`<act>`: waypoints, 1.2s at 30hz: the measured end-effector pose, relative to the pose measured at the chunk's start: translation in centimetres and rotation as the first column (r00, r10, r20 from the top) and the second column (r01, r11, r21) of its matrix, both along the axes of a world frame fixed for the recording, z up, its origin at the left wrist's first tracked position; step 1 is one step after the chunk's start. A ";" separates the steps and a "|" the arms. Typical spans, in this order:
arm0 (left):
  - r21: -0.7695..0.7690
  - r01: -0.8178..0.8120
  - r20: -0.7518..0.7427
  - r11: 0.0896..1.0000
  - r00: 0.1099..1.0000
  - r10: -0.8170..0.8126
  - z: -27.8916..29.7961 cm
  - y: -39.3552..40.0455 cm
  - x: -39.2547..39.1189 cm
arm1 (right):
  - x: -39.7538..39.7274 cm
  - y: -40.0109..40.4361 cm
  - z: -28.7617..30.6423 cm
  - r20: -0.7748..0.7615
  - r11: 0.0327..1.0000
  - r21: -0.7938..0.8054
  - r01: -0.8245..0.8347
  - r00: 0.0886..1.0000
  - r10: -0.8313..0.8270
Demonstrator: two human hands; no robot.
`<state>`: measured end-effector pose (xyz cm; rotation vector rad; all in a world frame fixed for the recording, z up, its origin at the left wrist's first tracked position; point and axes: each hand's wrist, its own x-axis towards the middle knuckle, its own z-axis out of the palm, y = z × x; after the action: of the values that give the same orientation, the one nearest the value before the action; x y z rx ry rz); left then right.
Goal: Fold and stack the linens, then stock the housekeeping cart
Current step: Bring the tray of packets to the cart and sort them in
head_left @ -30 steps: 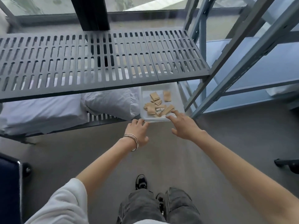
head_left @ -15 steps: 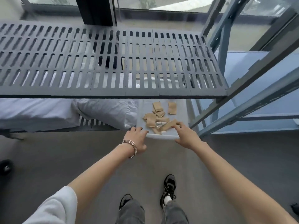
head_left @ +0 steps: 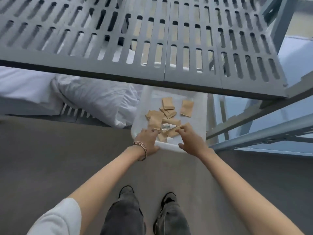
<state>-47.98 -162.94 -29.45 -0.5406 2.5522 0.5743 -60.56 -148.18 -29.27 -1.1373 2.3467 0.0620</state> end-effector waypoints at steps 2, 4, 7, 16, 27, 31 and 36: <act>-0.040 0.017 -0.013 0.999 1.000 -0.018 -3.9 -1.4 -1.3 | -1.3 -0.9 -4.0 -0.059 0.998 0.008 -0.056 0.997 0.056; -0.077 0.040 -0.004 0.996 0.999 -0.040 -7.4 -2.7 -2.8 | -2.8 -2.0 -7.6 -0.136 0.993 0.019 -0.119 0.983 0.121; -0.118 0.074 0.024 0.990 0.997 -0.072 -11.9 -4.2 -4.8 | -4.8 -3.7 -12.2 -0.159 0.993 0.021 -0.119 0.980 0.121; -0.261 0.247 -0.006 0.933 0.966 -0.258 -20.0 -8.0 -10.7 | -12.7 -8.2 -21.1 -0.328 0.978 -0.015 -0.209 0.925 0.193; -0.400 0.209 -0.046 0.893 0.968 -0.247 -25.0 -10.2 -12.5 | -18.1 -14.6 -27.0 -0.043 0.985 0.133 -0.110 0.992 0.117; -0.388 0.176 -0.065 0.905 0.974 -0.218 -25.2 -10.4 -12.6 | -17.7 -15.3 -27.6 0.045 0.989 0.096 -0.110 0.993 0.106; -0.393 0.170 -0.031 0.904 0.980 -0.198 -25.3 -10.4 -12.6 | -15.2 -14.5 -27.8 0.080 0.947 -0.072 -0.314 0.944 0.319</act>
<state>-60.54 -173.29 -54.78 -0.4046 2.7596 0.0135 -75.80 -162.68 -57.12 -1.5063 2.0783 0.0547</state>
